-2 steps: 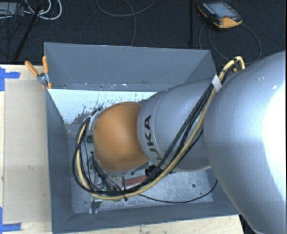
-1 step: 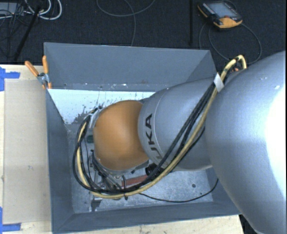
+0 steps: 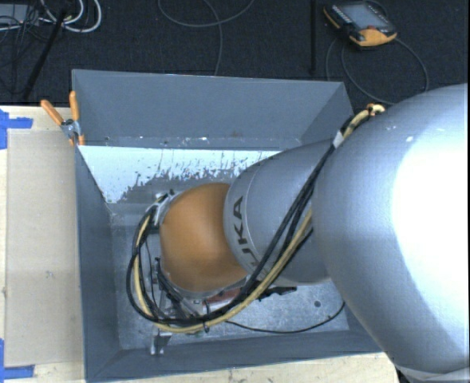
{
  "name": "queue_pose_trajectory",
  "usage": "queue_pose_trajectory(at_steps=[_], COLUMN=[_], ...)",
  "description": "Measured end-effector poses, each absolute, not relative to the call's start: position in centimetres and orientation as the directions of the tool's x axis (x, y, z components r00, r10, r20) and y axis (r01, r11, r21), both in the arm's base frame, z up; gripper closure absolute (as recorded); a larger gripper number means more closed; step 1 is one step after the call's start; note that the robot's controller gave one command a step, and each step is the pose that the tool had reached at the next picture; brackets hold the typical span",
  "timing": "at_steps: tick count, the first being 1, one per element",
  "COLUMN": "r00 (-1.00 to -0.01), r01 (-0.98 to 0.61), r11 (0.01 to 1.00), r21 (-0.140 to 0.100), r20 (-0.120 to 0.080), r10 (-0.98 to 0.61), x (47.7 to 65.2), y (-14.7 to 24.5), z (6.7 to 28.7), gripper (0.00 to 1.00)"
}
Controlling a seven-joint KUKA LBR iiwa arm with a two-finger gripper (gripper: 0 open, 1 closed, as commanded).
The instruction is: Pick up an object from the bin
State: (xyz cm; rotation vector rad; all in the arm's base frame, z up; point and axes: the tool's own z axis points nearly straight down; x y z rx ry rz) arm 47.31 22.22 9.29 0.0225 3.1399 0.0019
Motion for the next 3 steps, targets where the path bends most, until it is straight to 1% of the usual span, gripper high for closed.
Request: queue_pose_trajectory(at_steps=[1, 2, 3], r00=[-0.996, -0.990, -1.000], r01=[0.094, 0.142, -0.017], r11=[0.996, 0.990, 1.000], r21=[0.001, 0.001, -0.001], r20=[0.002, -0.005, 0.006], r10=[0.094, 0.142, -0.017], x=[49.6, 50.3, 49.0], y=[16.9, 13.8, 13.1], z=[7.3, 7.4, 11.6], gripper=[0.00, 0.00, 0.00])
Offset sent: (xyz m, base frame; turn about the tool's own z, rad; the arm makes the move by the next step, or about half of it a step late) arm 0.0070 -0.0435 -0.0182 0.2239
